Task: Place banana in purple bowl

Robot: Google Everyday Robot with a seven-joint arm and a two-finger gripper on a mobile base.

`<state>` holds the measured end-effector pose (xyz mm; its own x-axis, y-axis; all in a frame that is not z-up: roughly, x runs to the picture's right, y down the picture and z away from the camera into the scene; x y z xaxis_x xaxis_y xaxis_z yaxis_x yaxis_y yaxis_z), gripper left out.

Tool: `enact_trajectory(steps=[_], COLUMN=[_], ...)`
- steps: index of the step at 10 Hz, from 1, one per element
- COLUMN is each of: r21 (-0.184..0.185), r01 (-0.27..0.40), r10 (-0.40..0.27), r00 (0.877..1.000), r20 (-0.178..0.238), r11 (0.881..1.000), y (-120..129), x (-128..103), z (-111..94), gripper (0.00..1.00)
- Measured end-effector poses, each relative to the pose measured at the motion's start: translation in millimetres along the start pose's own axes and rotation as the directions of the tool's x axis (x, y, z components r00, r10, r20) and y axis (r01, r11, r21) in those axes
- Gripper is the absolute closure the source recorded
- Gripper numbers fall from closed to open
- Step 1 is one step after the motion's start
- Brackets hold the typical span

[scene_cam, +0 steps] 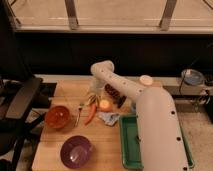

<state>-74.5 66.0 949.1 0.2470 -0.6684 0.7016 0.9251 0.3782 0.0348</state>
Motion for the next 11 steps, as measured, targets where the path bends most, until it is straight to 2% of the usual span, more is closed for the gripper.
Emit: enact_trajectory(steps=[2,4,6,7,9,10,11], r21=[0.001,0.034,0.058,0.064,0.082,0.095,0.102], r01=[0.008,0.001,-0.015,-0.014,-0.004,0.012,0.026], r10=[-0.008,-0.001,0.017,0.017,0.010,-0.004,-0.016], r00=[1.000,1.000,1.000,0.999,0.997,0.996,0.996], r20=[0.023,0.009,-0.026,-0.042,-0.075,-0.087,-0.090], r11=[1.000,0.999,0.998,0.998,0.997,0.995,0.994], y=[1,-2,-2,-4,-9,-14,-16], x=[-5,-7,-9,-11,-20,-33,-46], z=[3,-11,-31,-42,-82,-109,-124], gripper=[0.62,0.81,0.99,1.00,1.00,1.00,1.00])
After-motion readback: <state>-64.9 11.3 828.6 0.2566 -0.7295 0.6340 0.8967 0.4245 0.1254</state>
